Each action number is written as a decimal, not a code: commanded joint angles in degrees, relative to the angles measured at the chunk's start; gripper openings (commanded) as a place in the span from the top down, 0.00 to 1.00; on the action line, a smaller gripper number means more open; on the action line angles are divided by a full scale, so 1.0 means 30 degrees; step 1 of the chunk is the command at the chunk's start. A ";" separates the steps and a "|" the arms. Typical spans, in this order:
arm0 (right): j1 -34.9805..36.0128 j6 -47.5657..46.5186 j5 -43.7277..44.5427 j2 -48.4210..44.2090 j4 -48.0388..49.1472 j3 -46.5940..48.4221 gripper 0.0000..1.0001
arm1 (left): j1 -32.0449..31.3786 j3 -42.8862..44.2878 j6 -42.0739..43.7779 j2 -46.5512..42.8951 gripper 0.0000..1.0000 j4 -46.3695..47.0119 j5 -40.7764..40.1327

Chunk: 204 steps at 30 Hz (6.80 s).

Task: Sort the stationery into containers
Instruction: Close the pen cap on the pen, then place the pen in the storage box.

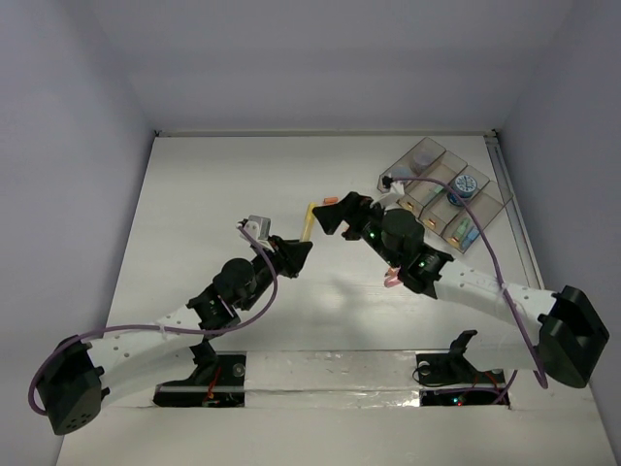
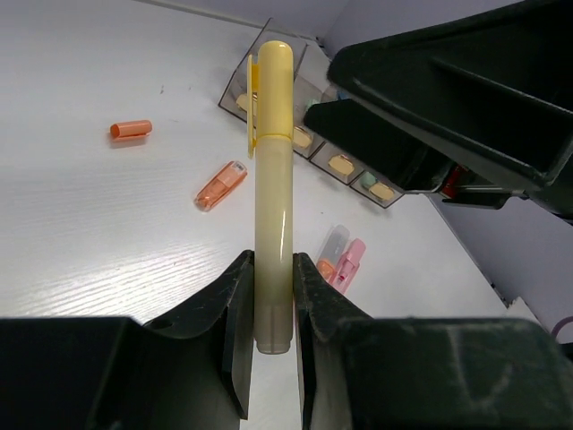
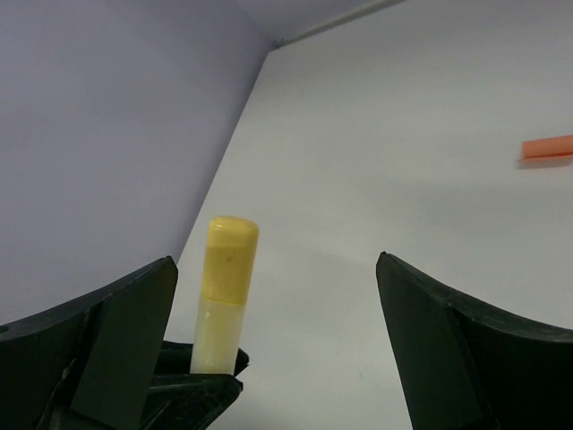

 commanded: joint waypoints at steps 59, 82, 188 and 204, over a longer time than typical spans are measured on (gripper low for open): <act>0.0000 -0.0347 -0.1963 0.3715 0.1802 0.2322 1.00 | 0.0094 -0.0233 0.0371 0.0287 1.00 0.1956 0.0843; 0.1581 -0.1255 -0.3636 0.3159 0.3296 -0.0549 1.00 | 0.0269 0.5305 0.2305 0.0286 1.00 0.1164 0.0373; -1.6757 -0.1782 -0.0793 1.1919 -0.3618 0.9031 0.62 | 0.4430 -0.0466 0.0167 0.1662 0.22 0.2483 0.9133; -1.6496 -0.2690 -0.2695 0.7998 -0.2214 0.6227 0.35 | 0.4430 -0.0349 0.0255 0.1956 0.29 0.2541 0.9455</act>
